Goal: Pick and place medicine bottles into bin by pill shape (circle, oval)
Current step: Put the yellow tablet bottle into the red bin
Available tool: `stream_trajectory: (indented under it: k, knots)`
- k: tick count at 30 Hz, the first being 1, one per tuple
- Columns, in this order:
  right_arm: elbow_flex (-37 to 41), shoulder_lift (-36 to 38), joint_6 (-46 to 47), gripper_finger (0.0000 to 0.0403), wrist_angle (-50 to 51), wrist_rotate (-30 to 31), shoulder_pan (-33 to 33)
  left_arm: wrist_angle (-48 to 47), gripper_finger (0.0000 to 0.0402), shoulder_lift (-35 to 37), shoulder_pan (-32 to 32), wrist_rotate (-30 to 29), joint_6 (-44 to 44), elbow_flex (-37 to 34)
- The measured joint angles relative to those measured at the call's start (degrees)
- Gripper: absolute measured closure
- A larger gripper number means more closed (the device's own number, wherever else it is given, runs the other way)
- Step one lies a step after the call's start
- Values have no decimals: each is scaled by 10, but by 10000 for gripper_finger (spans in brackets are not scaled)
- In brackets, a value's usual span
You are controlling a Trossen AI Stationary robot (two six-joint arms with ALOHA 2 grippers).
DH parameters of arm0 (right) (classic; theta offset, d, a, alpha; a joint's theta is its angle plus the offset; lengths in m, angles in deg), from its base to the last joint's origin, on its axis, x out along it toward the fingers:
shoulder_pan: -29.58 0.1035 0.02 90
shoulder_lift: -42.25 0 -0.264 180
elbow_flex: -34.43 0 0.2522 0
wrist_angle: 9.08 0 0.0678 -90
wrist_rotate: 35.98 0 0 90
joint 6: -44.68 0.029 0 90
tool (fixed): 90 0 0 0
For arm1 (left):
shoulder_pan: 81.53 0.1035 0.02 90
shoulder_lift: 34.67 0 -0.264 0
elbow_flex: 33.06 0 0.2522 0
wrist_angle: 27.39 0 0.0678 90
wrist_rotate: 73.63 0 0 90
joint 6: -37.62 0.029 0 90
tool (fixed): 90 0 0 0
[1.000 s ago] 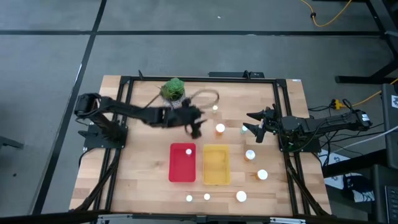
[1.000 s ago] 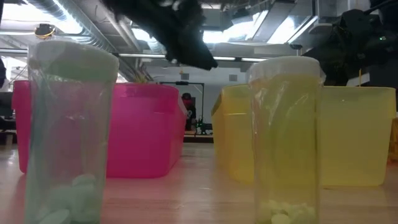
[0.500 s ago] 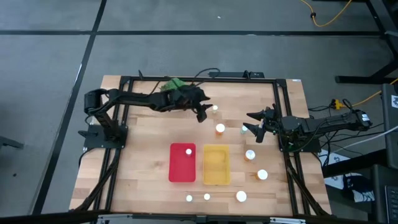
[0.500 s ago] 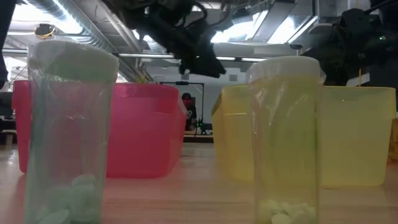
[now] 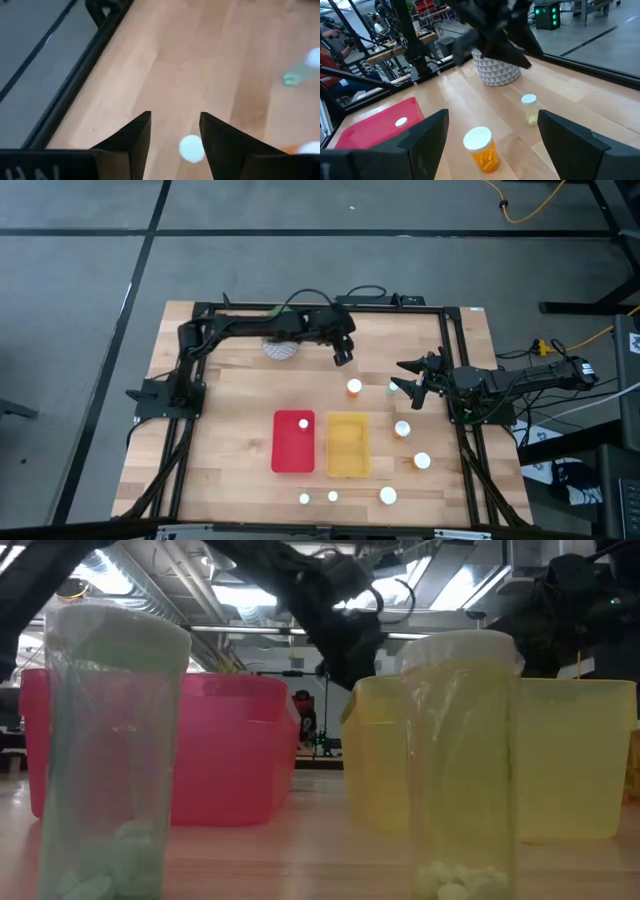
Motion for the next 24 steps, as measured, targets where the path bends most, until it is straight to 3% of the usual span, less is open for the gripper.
stream_trajectory:
  k: [11, 16, 24]
  knots:
    - [0, 0, -1, 95, 14, 0, 0, -116, 241, -14, -14, 13, 33, 0]
    - [0, 0, -13, 95, 14, 0, 0, -104, 241, -47, -18, 17, 82, 0]
    - [0, 0, -13, 95, 15, 0, 0, -81, 235, -77, -17, 15, 88, 0]
